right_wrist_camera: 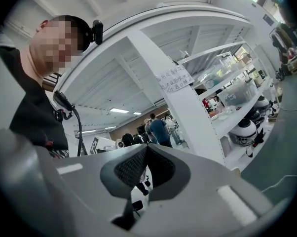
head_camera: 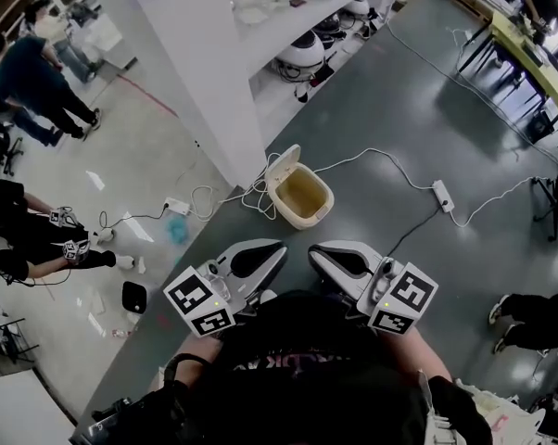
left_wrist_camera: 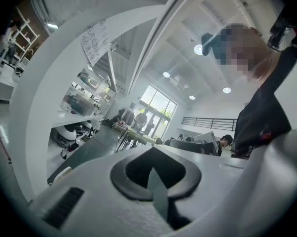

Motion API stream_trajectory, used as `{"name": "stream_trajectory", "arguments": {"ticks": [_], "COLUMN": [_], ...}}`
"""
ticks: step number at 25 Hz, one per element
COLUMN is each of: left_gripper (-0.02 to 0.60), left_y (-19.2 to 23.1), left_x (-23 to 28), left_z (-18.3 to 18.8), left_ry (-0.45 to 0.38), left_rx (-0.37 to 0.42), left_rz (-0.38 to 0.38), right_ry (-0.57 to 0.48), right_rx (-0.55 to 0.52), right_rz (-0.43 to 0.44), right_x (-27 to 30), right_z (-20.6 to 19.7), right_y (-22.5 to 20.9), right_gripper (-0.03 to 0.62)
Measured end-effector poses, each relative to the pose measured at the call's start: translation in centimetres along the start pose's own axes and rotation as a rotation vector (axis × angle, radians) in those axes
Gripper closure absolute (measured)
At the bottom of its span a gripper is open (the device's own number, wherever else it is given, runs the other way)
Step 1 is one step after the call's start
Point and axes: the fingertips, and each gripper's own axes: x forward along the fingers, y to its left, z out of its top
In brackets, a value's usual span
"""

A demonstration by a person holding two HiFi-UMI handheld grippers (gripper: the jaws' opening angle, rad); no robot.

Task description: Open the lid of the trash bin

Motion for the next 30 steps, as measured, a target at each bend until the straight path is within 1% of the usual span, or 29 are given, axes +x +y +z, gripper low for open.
{"name": "stream_trajectory", "arguments": {"ticks": [4, 8, 18, 30], "left_gripper": [0.581, 0.581, 0.581, 0.581], "left_y": [-0.5, -0.4, 0.5, 0.7], "left_x": [-0.2, -0.7, -1.5, -1.3], "left_z": [-0.5, -0.6, -1.0, -0.9], "left_ry": [0.013, 0.01, 0.005, -0.002], "left_rx": [0.008, -0.006, -0.035, -0.037], "left_rz": [-0.017, -0.007, 0.004, 0.007], "right_ry": [-0.003, -0.008, -0.009, 0.006], "right_rx": [-0.001, 0.01, 0.039, 0.044], "right_rz": [-0.003, -0.013, -0.013, -0.013], "right_x": [-0.1, -0.2, 0.5, 0.7], "right_z": [-0.9, -1.2, -2.0, -1.9], "right_y": [0.8, 1.1, 1.0, 0.5], "right_gripper": [0.588, 0.588, 0.588, 0.588]}}
